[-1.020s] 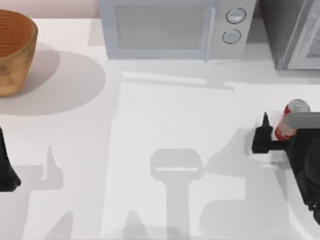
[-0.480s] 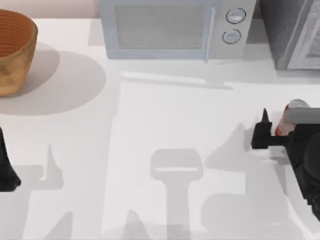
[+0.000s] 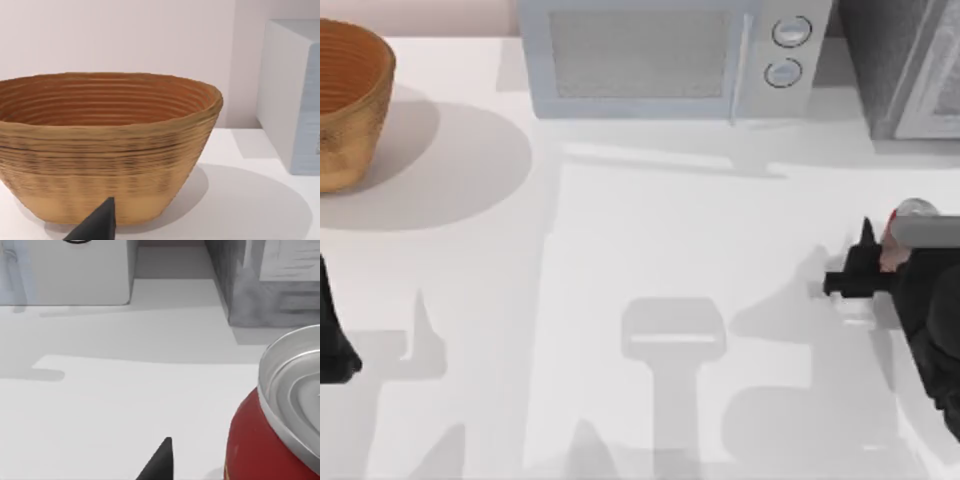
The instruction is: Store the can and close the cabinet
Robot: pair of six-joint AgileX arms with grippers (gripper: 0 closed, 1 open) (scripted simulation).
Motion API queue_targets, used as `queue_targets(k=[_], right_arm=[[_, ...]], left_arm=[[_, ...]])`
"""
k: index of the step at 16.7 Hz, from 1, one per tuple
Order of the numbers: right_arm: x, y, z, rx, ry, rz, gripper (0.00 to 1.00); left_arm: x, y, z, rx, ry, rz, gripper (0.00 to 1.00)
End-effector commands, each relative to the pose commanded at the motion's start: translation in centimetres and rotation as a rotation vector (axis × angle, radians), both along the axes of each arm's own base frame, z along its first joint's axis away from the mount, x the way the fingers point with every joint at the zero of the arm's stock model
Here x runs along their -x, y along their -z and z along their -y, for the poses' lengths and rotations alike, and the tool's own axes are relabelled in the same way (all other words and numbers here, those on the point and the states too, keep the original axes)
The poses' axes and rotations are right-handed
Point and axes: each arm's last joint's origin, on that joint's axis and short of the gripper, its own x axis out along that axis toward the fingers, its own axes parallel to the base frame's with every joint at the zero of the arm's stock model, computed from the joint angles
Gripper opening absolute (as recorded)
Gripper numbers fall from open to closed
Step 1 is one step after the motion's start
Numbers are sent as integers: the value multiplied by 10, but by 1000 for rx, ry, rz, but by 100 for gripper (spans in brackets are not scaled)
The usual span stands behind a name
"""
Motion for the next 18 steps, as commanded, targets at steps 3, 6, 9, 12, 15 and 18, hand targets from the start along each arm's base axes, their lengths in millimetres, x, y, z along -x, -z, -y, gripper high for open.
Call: queue_targets(k=[3,6,9,12,15,18], right_arm=[[0,0,0,0,0,0,25],[0,0,0,0,0,0,2],[0,0,0,0,0,0,0],[0,0,0,0,0,0,0],[0,0,0,-1,-1,-1,0],[-2,-5,-1,-1,-1,-1,0]], left_arm=[[0,0,0,0,0,0,100],[0,0,0,0,0,0,100],[0,0,0,0,0,0,100],[0,0,0,0,0,0,100],[0,0,0,0,0,0,100],[0,0,0,0,0,0,100]])
